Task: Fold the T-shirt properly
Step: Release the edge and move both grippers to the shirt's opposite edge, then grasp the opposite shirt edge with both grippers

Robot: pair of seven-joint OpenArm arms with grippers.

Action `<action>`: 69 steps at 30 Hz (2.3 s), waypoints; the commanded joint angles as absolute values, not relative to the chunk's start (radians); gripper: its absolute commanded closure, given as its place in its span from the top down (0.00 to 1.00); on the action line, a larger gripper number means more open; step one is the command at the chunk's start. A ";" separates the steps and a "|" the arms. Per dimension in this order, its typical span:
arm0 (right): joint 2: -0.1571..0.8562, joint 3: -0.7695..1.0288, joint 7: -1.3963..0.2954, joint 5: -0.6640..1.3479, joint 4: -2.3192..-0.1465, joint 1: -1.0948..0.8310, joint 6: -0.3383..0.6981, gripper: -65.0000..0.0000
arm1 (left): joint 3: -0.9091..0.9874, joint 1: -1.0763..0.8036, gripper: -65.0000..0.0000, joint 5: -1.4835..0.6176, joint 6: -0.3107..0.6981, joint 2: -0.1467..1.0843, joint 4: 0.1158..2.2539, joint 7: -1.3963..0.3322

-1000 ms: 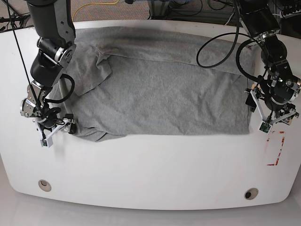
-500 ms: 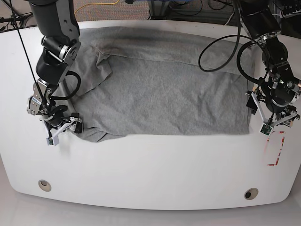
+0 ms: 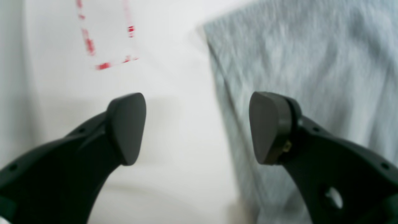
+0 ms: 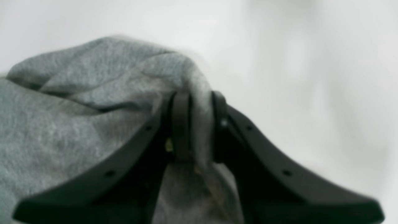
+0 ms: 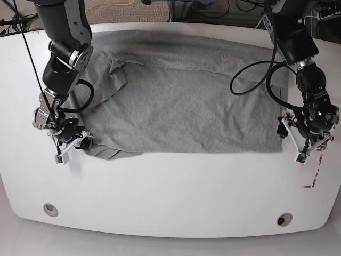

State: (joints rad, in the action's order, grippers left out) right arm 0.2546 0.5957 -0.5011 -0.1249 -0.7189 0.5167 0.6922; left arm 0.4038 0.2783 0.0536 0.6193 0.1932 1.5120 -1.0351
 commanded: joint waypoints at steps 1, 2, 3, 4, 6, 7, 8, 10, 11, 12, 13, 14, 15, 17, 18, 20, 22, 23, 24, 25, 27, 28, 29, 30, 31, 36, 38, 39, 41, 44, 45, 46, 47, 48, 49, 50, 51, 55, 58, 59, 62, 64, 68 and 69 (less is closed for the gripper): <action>0.263 0.595 -0.507 -0.122 -0.731 0.533 0.698 0.16 | 0.414 0.334 0.78 0.054 0.585 0.209 1.454 -0.981; 0.263 0.595 -0.507 -0.122 -0.731 0.533 0.698 0.16 | 0.414 0.349 0.81 0.054 0.572 0.209 1.408 -0.952; 0.263 0.595 -0.507 -0.122 -0.731 0.533 0.698 0.16 | 0.414 0.357 0.82 0.054 0.565 0.209 1.377 -0.935; 0.263 0.595 -0.507 -0.122 -0.731 0.533 0.698 0.16 | 0.414 0.369 0.84 0.054 0.556 0.208 1.339 -0.915; 0.263 0.595 -0.507 -0.122 -0.731 0.533 0.698 0.16 | 0.414 0.390 0.87 0.053 0.544 0.208 1.276 -0.894; 0.263 0.595 -0.507 -0.122 -0.731 0.532 0.698 0.16 | 0.414 0.403 0.88 0.053 0.536 0.208 1.248 -0.886; 0.263 0.595 -0.507 -0.122 -0.731 0.532 0.698 0.16 | 0.414 0.418 0.88 0.053 0.524 0.208 1.211 -0.871; 0.263 0.595 -0.509 -0.122 -0.731 0.532 0.698 0.16 | 0.414 0.438 0.89 0.053 0.504 0.208 1.155 -0.843; 0.263 0.595 -0.509 -0.122 -0.731 0.532 0.698 0.16 | 0.414 0.444 0.89 0.053 0.495 0.208 1.132 -0.831; 0.263 0.595 -0.509 -0.122 -0.731 0.530 0.698 0.16 | 0.414 0.450 0.89 0.053 0.487 0.209 1.107 -0.817; 0.263 0.595 -0.509 -0.122 -0.731 0.530 0.698 0.16 | 0.414 0.452 0.89 0.051 0.484 0.211 1.082 -0.806; 0.263 0.595 -0.509 -0.122 -0.731 0.527 0.698 0.16 | 0.414 0.453 0.89 0.050 0.484 0.211 1.072 -0.802; 0.263 0.595 -0.509 -0.122 -0.733 0.521 0.698 0.16 | 0.414 0.455 0.89 0.050 0.484 0.211 1.050 -0.794; 0.263 0.595 -0.509 -0.122 -0.733 0.521 0.698 0.16 | 0.414 0.456 0.88 0.048 0.484 0.211 1.041 -0.789; 0.263 0.595 -0.509 -0.122 -0.737 0.521 0.698 0.16 | 0.414 0.456 0.88 0.048 0.484 0.209 1.040 -0.788; 0.260 0.595 -0.509 -0.122 -0.754 0.518 0.698 0.16 | 0.414 0.453 0.88 0.048 0.484 0.208 1.040 -0.788; 0.259 0.595 -0.515 -0.122 -0.768 0.515 0.698 0.16 | 0.412 0.452 0.88 0.048 0.484 0.208 1.036 -0.788; 0.259 0.595 -0.526 -0.122 -0.776 0.510 0.698 0.16 | 0.412 0.452 0.88 0.048 0.484 0.206 1.033 -0.788; 0.259 0.595 -0.535 -0.120 -0.780 0.504 0.698 0.16 | 0.412 0.452 0.88 0.048 0.484 0.206 1.033 -0.786; 0.257 0.595 -0.544 -0.116 -0.791 0.501 0.698 0.16 | 0.412 0.450 0.88 0.048 0.484 0.202 1.033 -0.786; 0.257 0.595 -0.556 -0.114 -0.817 0.496 0.698 0.16 | 0.412 0.450 0.88 0.048 0.484 0.186 1.033 -0.786; 0.254 0.595 -0.561 -0.114 -0.835 0.492 0.698 0.16 | 0.412 0.450 0.88 0.048 0.484 0.180 1.033 -0.786; 0.254 0.595 -0.564 -0.114 -0.845 0.490 0.698 0.16 | 0.412 0.450 0.88 0.048 0.484 0.176 1.033 -0.786; 0.252 0.595 -0.570 -0.114 -0.868 0.489 0.698 0.16 | 0.412 0.450 0.84 0.048 0.484 0.170 1.033 -0.786; 0.252 0.595 -0.573 -0.114 -0.872 0.489 0.698 0.16 | 0.412 0.450 0.82 0.048 0.484 0.170 1.033 -0.786; 0.234 0.595 -0.587 -0.122 -0.901 0.489 0.698 0.16 | 0.412 0.450 0.53 0.048 0.484 0.148 1.033 -0.786; 0.234 0.595 -0.590 -0.122 -0.911 0.489 0.698 0.15 | 0.412 0.450 0.37 0.050 0.484 0.136 1.033 -0.786; 0.234 0.595 -0.593 -0.122 -0.912 0.489 0.698 0.15 | 0.412 0.450 0.31 0.051 0.484 0.131 1.033 -0.786; 0.234 0.593 -0.601 -0.122 -0.912 0.489 0.698 0.11 | 0.412 0.450 0.15 0.051 0.484 0.128 1.033 -0.789; 0.236 0.593 -0.607 -0.122 -0.912 0.493 0.698 0.02 | 0.412 0.452 0.00 0.054 0.484 0.125 1.035 -0.792; 0.236 0.593 -0.607 -0.122 -0.912 0.495 0.698 0.00 | 0.409 0.452 0.00 0.056 0.484 0.124 1.036 -0.794; 0.236 0.593 -0.607 -0.122 -0.914 0.496 0.698 0.00 | 0.401 0.452 0.00 0.056 0.484 0.124 1.038 -0.800; 0.236 0.593 -0.608 -0.122 -0.914 0.498 0.698 0.00 | 0.395 0.450 0.00 0.054 0.484 0.125 1.040 -0.808; 0.236 0.593 -0.610 -0.122 -0.914 0.499 0.698 0.00 | 0.381 0.453 0.00 0.048 0.484 0.127 1.041 -0.825; 0.236 0.593 -0.611 -0.122 -0.914 0.499 0.698 0.00 | 0.380 0.453 0.00 0.048 0.484 0.127 1.041 -0.831; 0.239 0.593 -0.619 -0.124 -0.917 0.503 0.698 0.00 | 0.375 0.456 0.00 0.047 0.487 0.127 1.043 -0.848; 0.243 0.593 -0.627 -0.124 -0.928 0.507 0.698 0.00 | 0.375 0.458 0.00 0.047 0.492 0.128 1.049 -0.858; 0.251 0.593 -0.674 -0.124 -0.998 0.506 0.698 0.00 | 0.372 0.452 0.00 0.047 0.547 0.154 1.135 -0.889; 0.251 0.593 -0.708 -0.124 -1.058 0.506 0.698 0.00 | 0.371 0.443 0.00 0.048 0.587 0.157 1.202 -0.909; 0.251 0.593 -0.720 -0.124 -1.076 0.506 0.698 0.00 | 0.371 0.433 0.00 0.050 0.598 0.157 1.224 -0.923; 0.254 0.593 -0.753 -0.124 -1.122 0.506 0.698 0.00 | 0.371 0.417 0.00 0.048 0.621 0.159 1.279 -0.964; 0.255 0.593 -0.771 -0.124 -1.147 0.506 0.698 0.00 | 0.371 0.412 0.00 0.048 0.631 0.159 1.311 -0.986; 0.255 0.593 -0.823 -0.124 -1.213 0.504 0.698 0.00 | 0.371 0.412 0.00 0.048 0.659 0.162 1.374 -1.027; 0.255 0.593 -0.835 -0.124 -1.224 0.503 0.698 0.00 | 0.371 0.410 0.00 0.048 0.664 0.162 1.385 -1.033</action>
